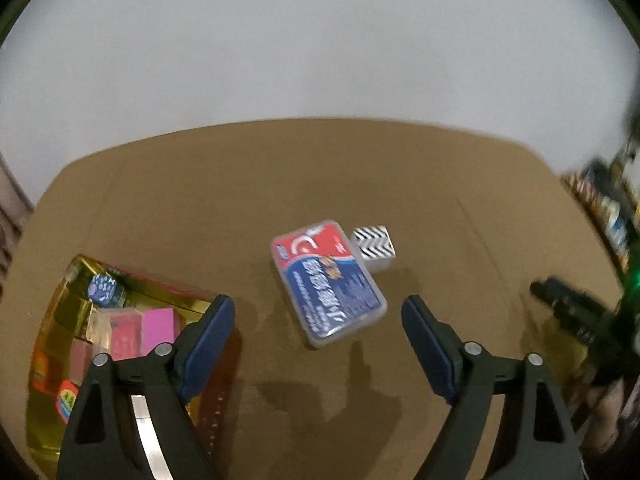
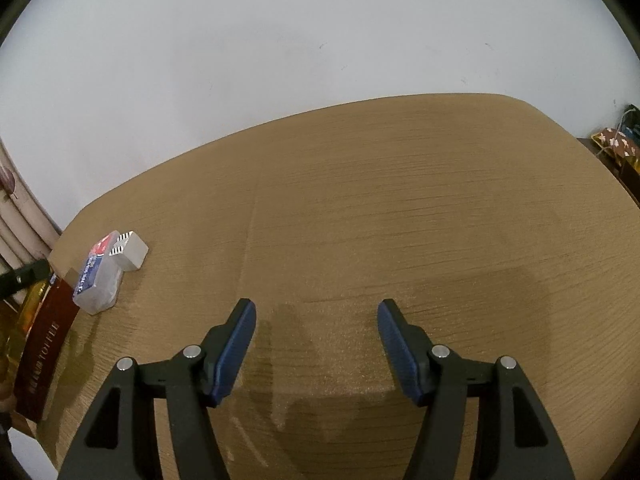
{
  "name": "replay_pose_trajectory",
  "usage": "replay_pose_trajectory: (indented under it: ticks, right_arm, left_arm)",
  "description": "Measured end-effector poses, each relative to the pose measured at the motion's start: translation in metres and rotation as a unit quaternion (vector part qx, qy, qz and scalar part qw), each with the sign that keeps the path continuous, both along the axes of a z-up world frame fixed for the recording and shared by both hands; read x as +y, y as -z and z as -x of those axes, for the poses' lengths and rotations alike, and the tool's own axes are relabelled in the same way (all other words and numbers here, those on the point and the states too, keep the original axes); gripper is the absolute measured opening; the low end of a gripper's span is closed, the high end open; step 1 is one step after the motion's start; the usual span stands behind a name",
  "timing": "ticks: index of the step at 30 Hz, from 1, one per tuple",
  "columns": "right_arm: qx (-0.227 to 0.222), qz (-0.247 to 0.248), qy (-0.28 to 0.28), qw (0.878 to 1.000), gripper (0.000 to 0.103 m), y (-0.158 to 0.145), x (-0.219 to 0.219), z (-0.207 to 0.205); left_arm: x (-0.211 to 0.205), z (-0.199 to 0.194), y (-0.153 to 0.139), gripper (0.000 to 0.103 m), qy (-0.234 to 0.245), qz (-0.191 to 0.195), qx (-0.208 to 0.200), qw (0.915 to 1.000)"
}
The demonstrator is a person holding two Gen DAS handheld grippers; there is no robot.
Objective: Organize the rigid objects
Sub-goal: 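Move the left gripper to the clear floss box and grasp it, then carry the floss box into the tin and open the left gripper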
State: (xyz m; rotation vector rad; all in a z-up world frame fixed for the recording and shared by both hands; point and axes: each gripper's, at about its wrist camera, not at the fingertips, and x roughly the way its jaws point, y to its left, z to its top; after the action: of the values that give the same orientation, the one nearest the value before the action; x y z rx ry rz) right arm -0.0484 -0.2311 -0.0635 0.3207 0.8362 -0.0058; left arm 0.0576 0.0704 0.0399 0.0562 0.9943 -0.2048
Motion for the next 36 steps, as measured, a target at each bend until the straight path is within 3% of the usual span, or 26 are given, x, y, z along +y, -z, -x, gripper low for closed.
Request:
replay_pose_trajectory:
  ticks: [6, 9, 18, 23, 25, 28, 33, 36]
  right_arm:
    - [-0.012, -0.013, -0.001, 1.0, 0.065, -0.004, -0.006, 0.007]
    - [-0.018, -0.02, -0.001, 1.0, 0.065, -0.007, -0.011, 0.011]
    - [-0.034, -0.035, -0.002, 0.999, 0.065, -0.013, -0.021, 0.022]
    - [-0.04, -0.041, 0.0, 0.998, 0.065, -0.016, -0.028, 0.028]
    - [-0.042, -0.044, 0.003, 0.998, 0.065, -0.018, -0.032, 0.029]
    - [-0.044, -0.048, 0.008, 0.998, 0.065, -0.018, -0.037, 0.03]
    - [-0.043, -0.052, 0.017, 0.998, 0.065, -0.019, -0.041, 0.031]
    - [-0.04, -0.051, 0.019, 0.998, 0.065, -0.019, -0.04, 0.031]
  left_arm:
    - [-0.027, -0.028, 0.021, 0.084, 0.001, -0.035, 0.058, 0.9977]
    - [-0.026, -0.043, 0.031, 0.084, -0.01, -0.019, 0.09, 0.9957]
    - [-0.009, -0.083, 0.056, 0.084, -0.053, -0.003, 0.129, 0.9902]
    - [-0.013, -0.094, 0.061, 0.082, -0.045, -0.022, 0.12, 0.9915]
    - [-0.022, -0.097, 0.063, 0.077, -0.042, -0.036, 0.113, 0.992]
    - [-0.035, -0.105, 0.065, 0.058, -0.043, -0.079, 0.101, 0.9908]
    - [-0.044, -0.093, 0.056, 0.057, -0.012, -0.071, 0.093, 0.9931]
    - [-0.059, -0.083, 0.05, 0.058, 0.02, -0.105, 0.061, 0.9924]
